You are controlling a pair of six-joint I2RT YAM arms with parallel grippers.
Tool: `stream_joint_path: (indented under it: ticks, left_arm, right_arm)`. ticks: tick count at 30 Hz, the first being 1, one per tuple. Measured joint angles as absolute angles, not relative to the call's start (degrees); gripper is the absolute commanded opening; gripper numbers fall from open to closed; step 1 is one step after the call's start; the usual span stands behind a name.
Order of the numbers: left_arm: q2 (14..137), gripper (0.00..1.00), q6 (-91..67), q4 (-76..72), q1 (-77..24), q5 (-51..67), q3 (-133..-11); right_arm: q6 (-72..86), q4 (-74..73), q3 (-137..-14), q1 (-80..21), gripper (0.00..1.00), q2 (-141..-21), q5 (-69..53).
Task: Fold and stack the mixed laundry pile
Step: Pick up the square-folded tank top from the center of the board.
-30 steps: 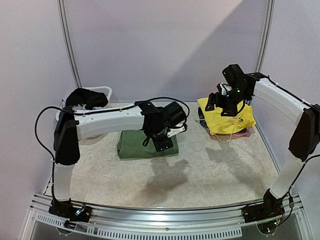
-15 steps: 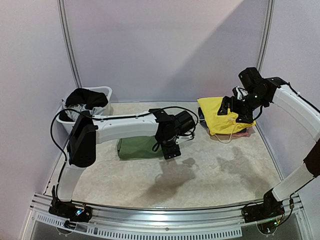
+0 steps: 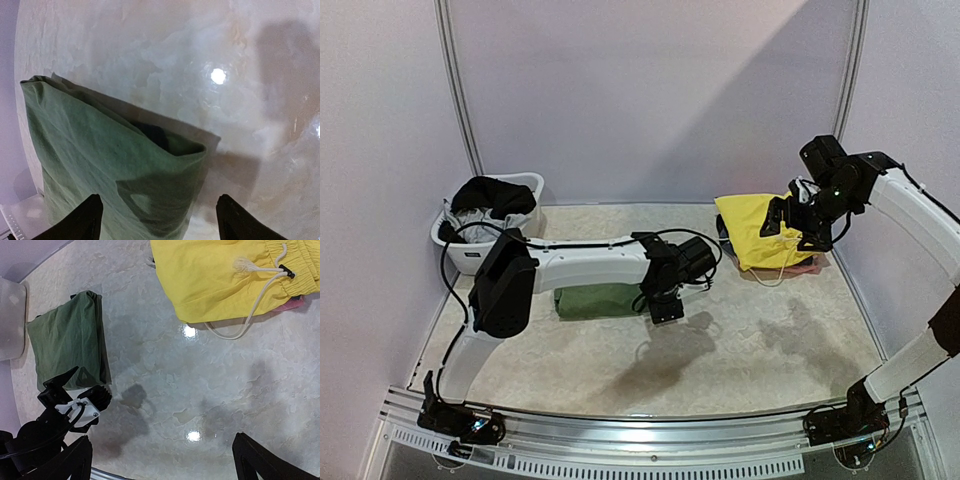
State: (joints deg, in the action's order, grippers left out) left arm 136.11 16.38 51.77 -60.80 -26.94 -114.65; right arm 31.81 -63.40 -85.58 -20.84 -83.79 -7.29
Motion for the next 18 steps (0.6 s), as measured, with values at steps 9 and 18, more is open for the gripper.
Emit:
stream_joint_path:
  ticks: [9, 18]
  left_arm:
    - [139.09, 0.66, 18.09, 48.73, -60.80, -29.34, -114.41]
    - [139.31, 0.36, 18.57, 47.18, -61.01, -30.48, -114.34]
  right_arm:
    - [31.62, -64.90, -86.32, -20.84, 0.99, -84.38, -7.29]
    - [31.62, -66.02, -86.28, -20.84, 0.99, -84.53, -7.16]
